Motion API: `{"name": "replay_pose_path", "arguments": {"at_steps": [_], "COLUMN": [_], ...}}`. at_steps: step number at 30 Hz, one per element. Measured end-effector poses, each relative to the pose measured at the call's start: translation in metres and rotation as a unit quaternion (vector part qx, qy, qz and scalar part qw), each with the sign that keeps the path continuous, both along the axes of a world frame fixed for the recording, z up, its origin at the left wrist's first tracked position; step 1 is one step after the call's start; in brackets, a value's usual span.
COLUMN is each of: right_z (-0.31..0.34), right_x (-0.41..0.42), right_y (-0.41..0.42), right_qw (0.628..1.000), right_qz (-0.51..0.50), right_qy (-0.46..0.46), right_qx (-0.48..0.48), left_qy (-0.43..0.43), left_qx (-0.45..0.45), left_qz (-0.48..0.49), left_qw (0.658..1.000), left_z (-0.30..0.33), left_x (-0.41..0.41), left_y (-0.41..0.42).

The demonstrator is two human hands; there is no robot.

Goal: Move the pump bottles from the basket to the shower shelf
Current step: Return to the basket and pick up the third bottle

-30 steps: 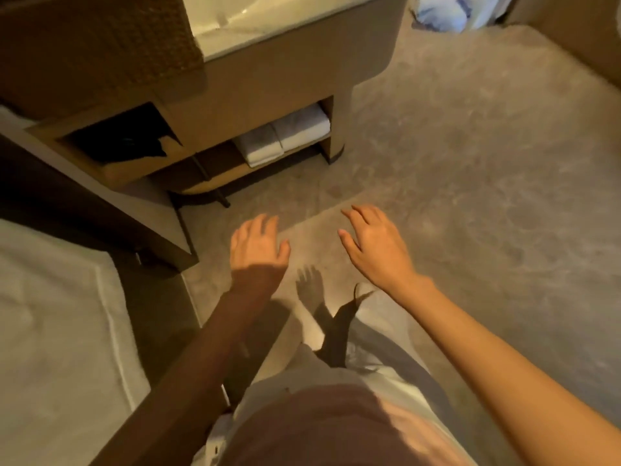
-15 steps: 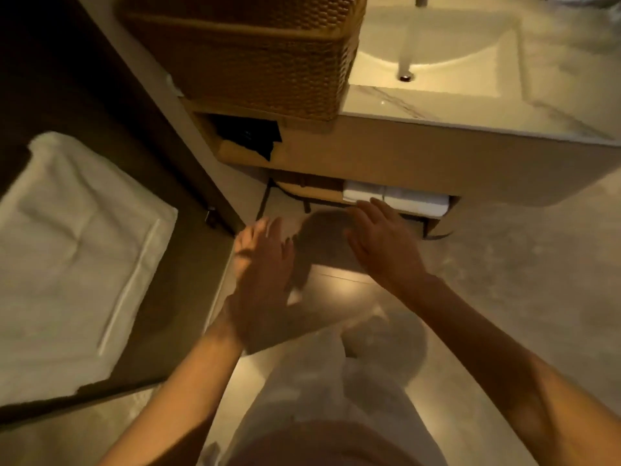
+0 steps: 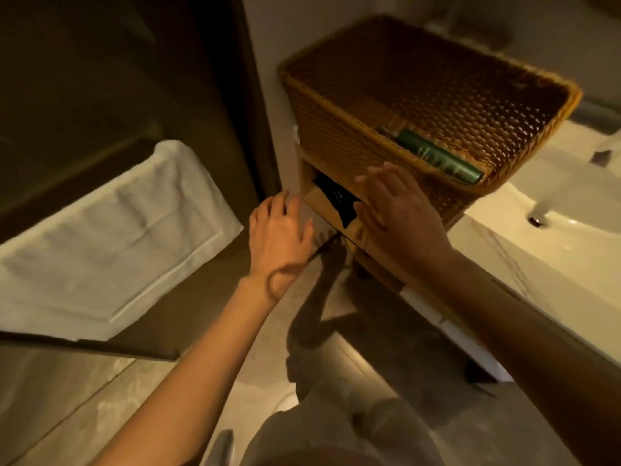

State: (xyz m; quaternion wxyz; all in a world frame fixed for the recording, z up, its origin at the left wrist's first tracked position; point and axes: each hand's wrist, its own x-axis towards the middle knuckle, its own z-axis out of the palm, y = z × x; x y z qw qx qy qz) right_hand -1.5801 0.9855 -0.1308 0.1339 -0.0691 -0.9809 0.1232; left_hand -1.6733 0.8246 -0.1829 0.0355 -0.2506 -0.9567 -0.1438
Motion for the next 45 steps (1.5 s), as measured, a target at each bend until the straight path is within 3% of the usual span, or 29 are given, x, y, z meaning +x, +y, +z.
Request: {"name": "replay_pose_path", "arguments": {"at_steps": [8, 15, 22, 25, 29, 31, 36, 38, 45], "right_z": [0.053, 0.05, -0.01, -0.038, -0.066, -0.079, -0.08, -0.066, 0.046], "right_x": [-0.079, -0.136, -0.203, -0.225, -0.24, -0.239, -0.243, -0.248, -0.244], "right_y": [0.068, 0.159, 0.23, 0.249, 0.263, 0.268, 0.262, 0.255, 0.213], "right_qw": [0.986, 0.985, 0.985, 0.981, 0.932, 0.917, 0.911, 0.921, 0.943], "right_qz": [0.134, 0.166, 0.156, 0.1, 0.028, 0.042, 0.031, 0.061, 0.199], "right_qy": [0.098, 0.037, -0.079, -0.166, -0.359, -0.394, -0.369, -0.334, -0.057], "right_qx": [-0.034, -0.04, 0.011, 0.013, -0.044, -0.045, -0.179, -0.191, -0.26], "left_qy": [0.041, 0.076, 0.058, 0.061, 0.059, 0.054, 0.043, 0.042, 0.029], "left_qx": [0.037, 0.065, 0.038, 0.018, 0.015, 0.015, 0.032, 0.056, 0.205], "left_qz": [0.102, 0.152, 0.156, 0.155, 0.171, 0.176, 0.177, 0.172, 0.175], "left_qw": [0.993, 0.983, 0.985, 0.986, 0.983, 0.983, 0.983, 0.983, 0.963], "left_z": [0.047, 0.078, 0.069, 0.065, 0.062, 0.06, 0.054, 0.056, 0.079], "left_x": [-0.044, -0.056, -0.07, -0.081, -0.092, -0.094, -0.093, -0.093, -0.082], "left_y": [0.051, 0.123, 0.199, 0.215, 0.222, 0.224, 0.226, 0.225, 0.196]}}
